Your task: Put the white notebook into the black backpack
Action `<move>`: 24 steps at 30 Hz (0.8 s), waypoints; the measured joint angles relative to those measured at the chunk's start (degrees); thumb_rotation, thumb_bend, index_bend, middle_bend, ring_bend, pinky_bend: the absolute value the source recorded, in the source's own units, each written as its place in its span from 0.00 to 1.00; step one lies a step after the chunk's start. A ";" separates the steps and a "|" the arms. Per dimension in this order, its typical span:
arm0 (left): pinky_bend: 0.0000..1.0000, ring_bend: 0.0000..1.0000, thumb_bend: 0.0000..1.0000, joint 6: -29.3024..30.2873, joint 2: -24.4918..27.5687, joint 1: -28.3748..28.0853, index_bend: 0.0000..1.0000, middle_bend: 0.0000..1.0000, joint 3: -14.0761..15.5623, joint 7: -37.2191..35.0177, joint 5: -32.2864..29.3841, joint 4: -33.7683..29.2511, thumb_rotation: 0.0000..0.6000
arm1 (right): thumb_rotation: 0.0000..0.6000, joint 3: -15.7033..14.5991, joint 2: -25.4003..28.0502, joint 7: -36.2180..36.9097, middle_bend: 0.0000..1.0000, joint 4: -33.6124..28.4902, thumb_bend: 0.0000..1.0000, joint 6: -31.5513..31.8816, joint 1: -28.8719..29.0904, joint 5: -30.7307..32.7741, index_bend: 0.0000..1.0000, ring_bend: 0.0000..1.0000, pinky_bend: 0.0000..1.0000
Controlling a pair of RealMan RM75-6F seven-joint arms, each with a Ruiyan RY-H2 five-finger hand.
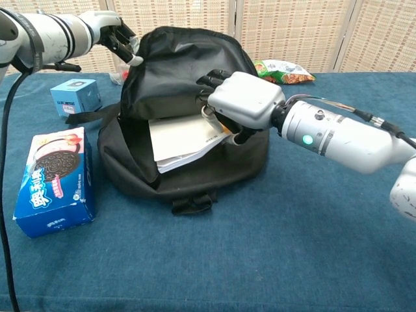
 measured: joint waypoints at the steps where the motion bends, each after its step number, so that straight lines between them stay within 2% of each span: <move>1: 0.11 0.35 0.54 0.19 0.04 -0.03 0.83 0.41 0.02 0.14 -0.33 -0.02 1.00 | 1.00 -0.02 -0.59 -0.65 0.18 1.12 0.51 0.14 0.19 0.00 0.62 0.00 0.00; 5: 0.11 0.35 0.54 0.40 0.42 -0.05 0.83 0.41 0.06 0.61 -2.10 -0.05 1.00 | 1.00 0.19 -3.65 -4.16 0.15 5.58 0.49 0.81 0.74 0.57 0.62 0.00 0.00; 7: 0.11 0.34 0.54 0.22 0.94 0.04 0.83 0.41 0.18 0.81 -2.62 -0.35 1.00 | 1.00 0.34 -4.62 -5.78 0.14 6.84 0.44 0.98 0.80 1.18 0.57 0.00 0.00; 9: 0.10 0.34 0.54 0.13 1.38 0.18 0.83 0.41 0.34 0.84 -2.70 -0.87 1.00 | 1.00 0.45 -5.11 -7.09 0.13 7.32 0.34 1.03 0.70 1.85 0.44 0.00 0.00; 11: 0.10 0.34 0.54 0.12 1.70 0.32 0.83 0.41 0.47 0.74 -2.61 -1.36 1.00 | 1.00 0.58 -5.24 -7.97 0.12 7.35 0.20 1.04 0.47 2.48 0.29 0.00 0.00; 14: 0.10 0.34 0.53 0.03 2.30 0.58 0.82 0.41 0.90 0.66 -2.40 -2.31 1.00 | 1.00 0.78 -4.99 -8.87 0.11 6.35 0.03 1.41 -0.10 3.25 0.13 0.00 0.00; 17: 0.09 0.34 0.53 -0.20 2.85 0.87 0.81 0.41 1.35 0.57 -2.33 -3.31 1.00 | 1.00 0.81 -4.01 -9.50 0.09 4.13 0.00 2.05 -0.86 3.69 0.03 0.00 0.00; 24: 0.09 0.34 0.52 -1.02 5.05 1.66 0.73 0.39 3.08 0.76 -1.21 -7.10 1.00 | 1.00 0.19 2.27 -11.87 0.08 -6.36 0.00 4.31 -3.90 4.27 0.00 0.00 0.00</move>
